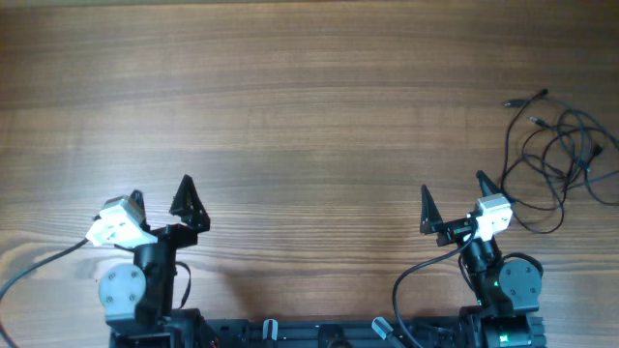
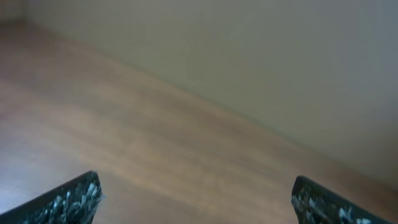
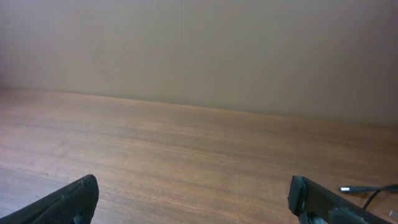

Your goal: Untangle cables

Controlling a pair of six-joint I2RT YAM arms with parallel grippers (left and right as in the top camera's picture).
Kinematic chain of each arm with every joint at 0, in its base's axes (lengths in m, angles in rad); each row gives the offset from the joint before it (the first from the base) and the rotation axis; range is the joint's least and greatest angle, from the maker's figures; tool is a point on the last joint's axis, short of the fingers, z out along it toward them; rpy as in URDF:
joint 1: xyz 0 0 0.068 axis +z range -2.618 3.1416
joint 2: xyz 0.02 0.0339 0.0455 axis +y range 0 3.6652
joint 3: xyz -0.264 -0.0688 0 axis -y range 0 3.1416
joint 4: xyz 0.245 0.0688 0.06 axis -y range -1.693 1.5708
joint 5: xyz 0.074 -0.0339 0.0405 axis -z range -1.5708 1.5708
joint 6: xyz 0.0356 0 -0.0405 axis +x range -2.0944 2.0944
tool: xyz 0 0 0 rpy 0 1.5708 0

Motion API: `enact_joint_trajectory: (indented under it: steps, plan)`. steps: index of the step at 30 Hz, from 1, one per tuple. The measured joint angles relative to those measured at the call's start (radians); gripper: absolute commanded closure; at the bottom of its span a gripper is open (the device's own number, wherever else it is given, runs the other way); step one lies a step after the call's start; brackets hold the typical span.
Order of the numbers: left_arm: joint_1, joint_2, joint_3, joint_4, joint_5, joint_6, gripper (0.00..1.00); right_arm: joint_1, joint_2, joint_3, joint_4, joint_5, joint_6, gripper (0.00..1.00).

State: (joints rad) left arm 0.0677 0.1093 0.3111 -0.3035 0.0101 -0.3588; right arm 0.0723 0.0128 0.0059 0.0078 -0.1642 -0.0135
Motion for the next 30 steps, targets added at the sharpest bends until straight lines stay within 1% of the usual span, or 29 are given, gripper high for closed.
enact_joint_trajectory:
  steps: [1,3,5,8,12,14,16,22,30]
  plan:
    - [0.0,-0.014,-0.025,0.035,0.003,0.0,0.0,0.0,0.0,0.0,0.0,0.0,0.0,0.0]
    - [0.0,-0.052,-0.103,0.168,0.015,0.002,0.0,0.0,0.0,0.0,0.0,0.0,0.0,0.0]
    - [0.0,-0.079,-0.159,0.257,0.018,0.002,0.0,0.0,0.0,0.0,0.0,0.0,0.0,0.0]
    - [0.0,-0.091,-0.22,0.407,0.019,0.003,0.0,0.0,0.0,0.0,0.0,0.0,0.0,0.0]
    - [0.0,-0.095,-0.269,0.539,0.026,0.034,0.0,0.0,0.0,0.0,0.0,0.0,0.0,0.0]
    - [0.0,-0.096,-0.282,0.527,0.03,0.057,0.0,0.0,0.0,0.0,0.0,0.0,0.0,0.0]
    - [0.0,-0.096,-0.291,0.479,0.039,0.085,0.0,0.0,0.0,0.0,0.0,0.0,0.0,0.0]
    - [0.0,-0.095,-0.3,0.248,0.068,0.138,0.0,0.0,0.0,0.0,0.0,0.0,0.0,0.0]
    - [-0.019,-0.096,-0.302,0.24,0.086,0.164,0.0,0.0,0.0,0.0,0.0,0.0,0.0,0.0]
